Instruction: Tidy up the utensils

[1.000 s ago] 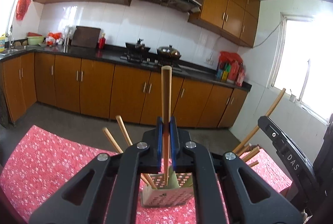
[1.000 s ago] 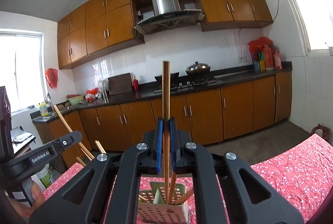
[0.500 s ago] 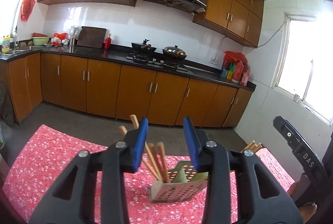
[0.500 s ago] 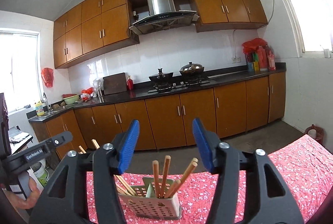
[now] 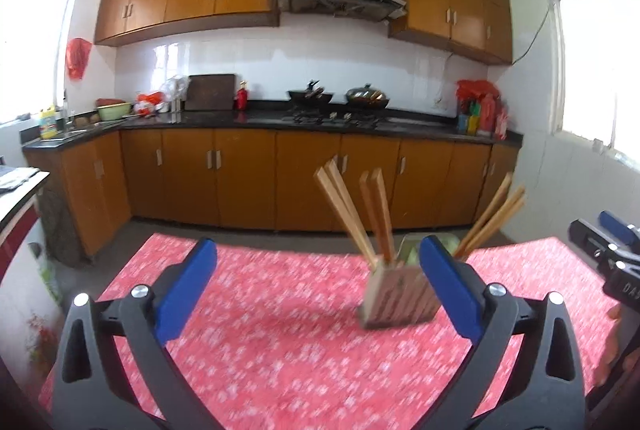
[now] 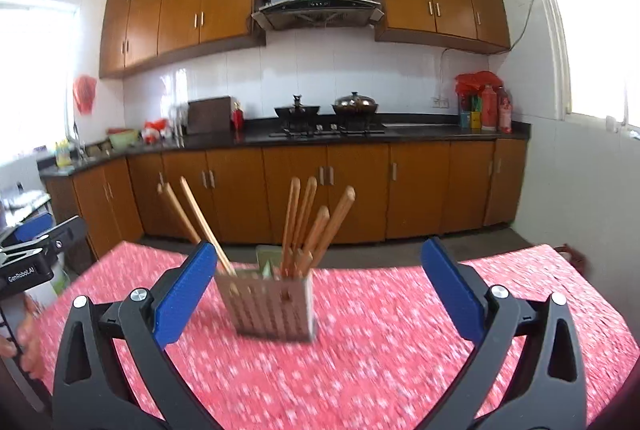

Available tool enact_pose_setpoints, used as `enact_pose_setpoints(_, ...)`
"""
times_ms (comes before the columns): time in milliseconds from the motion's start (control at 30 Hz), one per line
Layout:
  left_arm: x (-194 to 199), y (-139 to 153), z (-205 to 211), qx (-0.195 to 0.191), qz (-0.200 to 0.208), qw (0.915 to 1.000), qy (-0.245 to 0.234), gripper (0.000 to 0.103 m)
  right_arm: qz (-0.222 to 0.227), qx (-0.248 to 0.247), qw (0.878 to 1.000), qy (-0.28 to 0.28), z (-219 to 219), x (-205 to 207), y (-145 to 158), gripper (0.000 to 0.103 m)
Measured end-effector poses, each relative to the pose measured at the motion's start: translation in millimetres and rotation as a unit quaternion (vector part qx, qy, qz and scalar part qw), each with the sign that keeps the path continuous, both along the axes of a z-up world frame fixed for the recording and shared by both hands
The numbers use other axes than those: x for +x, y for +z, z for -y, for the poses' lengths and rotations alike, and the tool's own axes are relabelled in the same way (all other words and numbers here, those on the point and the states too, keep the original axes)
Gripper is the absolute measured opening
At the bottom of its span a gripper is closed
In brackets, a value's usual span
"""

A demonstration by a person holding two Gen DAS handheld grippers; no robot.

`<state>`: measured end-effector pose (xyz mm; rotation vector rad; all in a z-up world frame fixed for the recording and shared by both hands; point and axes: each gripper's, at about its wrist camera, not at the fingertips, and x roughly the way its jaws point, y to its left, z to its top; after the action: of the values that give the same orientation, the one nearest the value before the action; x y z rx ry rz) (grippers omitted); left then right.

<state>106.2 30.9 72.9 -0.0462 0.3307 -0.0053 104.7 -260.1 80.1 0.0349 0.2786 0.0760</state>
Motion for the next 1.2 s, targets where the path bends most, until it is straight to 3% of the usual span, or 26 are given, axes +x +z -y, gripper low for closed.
enact_pose_setpoints(133,-24.2,-23.7,-4.5,0.005,-0.009,0.9996,0.028,0.099,-0.01,0.01,1.0,-0.018,0.6,-23.3,-20.3,0.101)
enact_pose_setpoints(500,-66.6,-60.5,5.7,0.015,-0.02,0.9997,0.007,0.099,-0.022,-0.014,1.0,-0.005,-12.0,-61.8,-64.3,0.101)
enact_pose_setpoints(900,-79.1,-88.6,23.9,0.063,-0.031,0.9973,0.018,0.099,-0.05,-0.029,0.998,-0.009,-15.3,-73.7,-90.8,0.101)
enact_pose_setpoints(1200,-80.9,-94.2,29.2,0.062,-0.033,0.9975,0.008,0.099,-0.06,-0.025,0.998,-0.009,-12.9,-79.2,-102.9,0.101)
